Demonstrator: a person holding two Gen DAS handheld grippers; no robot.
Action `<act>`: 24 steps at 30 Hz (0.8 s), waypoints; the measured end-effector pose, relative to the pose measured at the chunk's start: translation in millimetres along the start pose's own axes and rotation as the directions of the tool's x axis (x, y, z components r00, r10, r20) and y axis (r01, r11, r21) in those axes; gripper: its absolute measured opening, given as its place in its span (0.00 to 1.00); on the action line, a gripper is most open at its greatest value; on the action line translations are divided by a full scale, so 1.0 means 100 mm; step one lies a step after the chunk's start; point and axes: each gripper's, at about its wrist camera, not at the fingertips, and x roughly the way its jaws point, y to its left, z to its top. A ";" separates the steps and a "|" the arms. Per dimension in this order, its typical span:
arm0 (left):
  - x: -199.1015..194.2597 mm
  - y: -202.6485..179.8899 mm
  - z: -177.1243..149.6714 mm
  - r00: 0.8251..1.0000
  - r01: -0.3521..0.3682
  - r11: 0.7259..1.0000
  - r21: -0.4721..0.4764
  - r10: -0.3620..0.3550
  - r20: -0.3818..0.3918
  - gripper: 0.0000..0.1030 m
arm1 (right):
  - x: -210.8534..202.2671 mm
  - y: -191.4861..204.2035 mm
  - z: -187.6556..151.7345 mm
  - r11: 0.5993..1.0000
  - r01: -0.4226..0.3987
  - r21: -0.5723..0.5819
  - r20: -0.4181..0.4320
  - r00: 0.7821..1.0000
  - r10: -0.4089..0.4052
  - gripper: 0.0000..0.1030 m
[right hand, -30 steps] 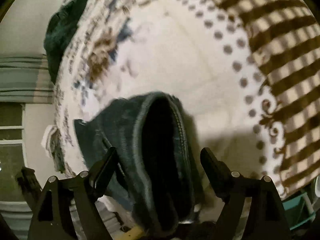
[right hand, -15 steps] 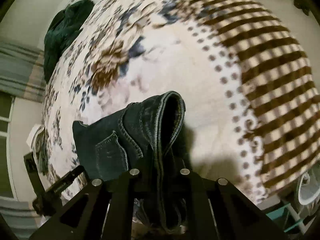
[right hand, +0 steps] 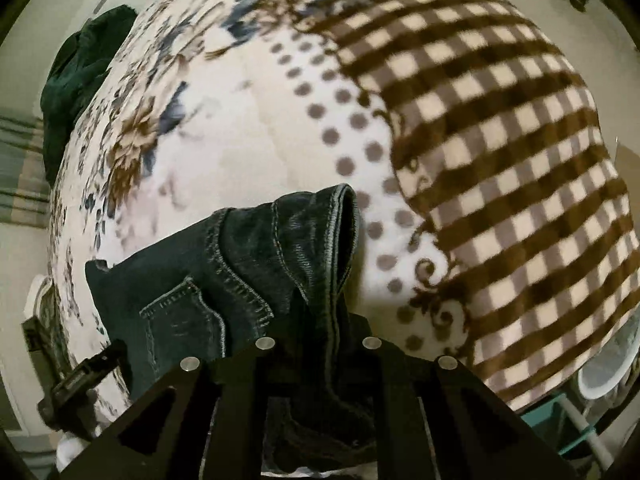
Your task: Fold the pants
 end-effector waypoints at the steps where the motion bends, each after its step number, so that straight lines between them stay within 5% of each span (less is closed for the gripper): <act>1: 0.00 0.03 0.01 1.000 0.016 1.000 -0.005 -0.016 -0.007 0.89 | 0.00 -0.02 0.00 1.000 -0.002 0.006 0.000 1.000 0.002 0.17; 3: -0.08 0.07 0.00 0.999 0.037 0.999 -0.019 -0.037 0.001 0.89 | -0.03 -0.09 0.00 0.999 -0.013 0.042 -0.025 1.000 0.014 0.43; 8: -0.42 0.22 -0.19 0.967 0.242 0.966 -0.085 -0.233 0.105 0.88 | -0.44 -0.31 -0.24 0.983 -0.124 0.133 0.031 0.992 0.121 0.70; 13: -0.16 0.29 -0.40 0.916 0.401 0.899 -0.177 -0.390 0.092 0.88 | -0.51 -0.41 -0.73 0.931 -0.267 0.247 0.050 0.963 0.263 0.75; 19: 0.19 0.27 -0.45 0.884 0.466 0.851 -0.242 -0.458 0.093 0.88 | 0.21 -0.39 -0.95 0.860 -0.369 0.353 0.006 0.920 0.392 0.76; 24: 0.18 0.26 -0.43 0.870 0.493 0.835 -0.244 -0.475 0.131 0.89 | 0.50 -0.42 -0.93 0.755 -0.499 0.425 0.112 0.857 0.503 0.83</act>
